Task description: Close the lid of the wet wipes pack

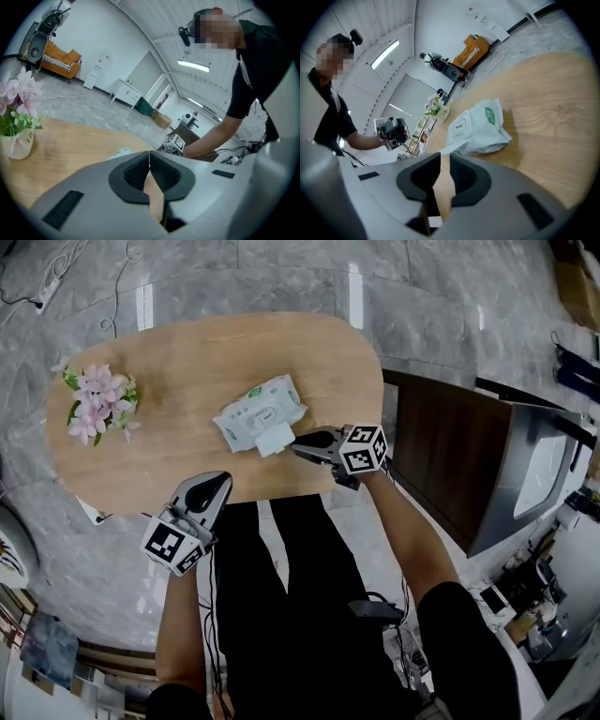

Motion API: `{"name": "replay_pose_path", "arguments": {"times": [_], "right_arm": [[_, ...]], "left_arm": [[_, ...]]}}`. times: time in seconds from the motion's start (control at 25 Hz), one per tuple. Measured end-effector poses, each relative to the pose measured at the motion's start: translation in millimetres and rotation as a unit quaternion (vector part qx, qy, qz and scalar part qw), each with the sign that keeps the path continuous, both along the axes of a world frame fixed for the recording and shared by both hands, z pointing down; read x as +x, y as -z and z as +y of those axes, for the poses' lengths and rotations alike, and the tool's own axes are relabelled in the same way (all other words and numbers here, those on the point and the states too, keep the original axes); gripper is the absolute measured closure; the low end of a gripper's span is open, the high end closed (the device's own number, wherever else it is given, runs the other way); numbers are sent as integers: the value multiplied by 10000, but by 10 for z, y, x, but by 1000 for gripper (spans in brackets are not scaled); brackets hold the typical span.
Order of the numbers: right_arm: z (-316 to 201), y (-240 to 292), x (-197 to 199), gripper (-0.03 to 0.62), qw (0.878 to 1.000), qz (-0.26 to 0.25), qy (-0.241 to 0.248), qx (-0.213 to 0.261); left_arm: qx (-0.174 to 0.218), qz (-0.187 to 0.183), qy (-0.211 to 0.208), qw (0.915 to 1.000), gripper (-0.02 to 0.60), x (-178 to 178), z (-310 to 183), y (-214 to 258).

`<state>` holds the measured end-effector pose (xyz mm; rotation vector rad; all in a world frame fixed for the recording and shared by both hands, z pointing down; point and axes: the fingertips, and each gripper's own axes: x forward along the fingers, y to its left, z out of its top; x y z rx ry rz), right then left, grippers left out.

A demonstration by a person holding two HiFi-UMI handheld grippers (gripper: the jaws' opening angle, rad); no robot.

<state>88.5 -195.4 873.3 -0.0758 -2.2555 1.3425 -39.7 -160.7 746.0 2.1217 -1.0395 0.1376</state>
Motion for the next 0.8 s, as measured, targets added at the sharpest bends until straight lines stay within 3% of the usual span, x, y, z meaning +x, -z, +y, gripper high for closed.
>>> {"name": "replay_pose_path", "arguments": {"times": [0.28,0.8], "right_arm": [[-90,40,-96,525,9998,-62,22,189],[-380,100,-353,532,9935,-1,-274,1109]], "left_arm": [[-6,-4,39,10000,565,-23,-10,30],[-4,24,101,9999,565,-76,-44,12]]}}
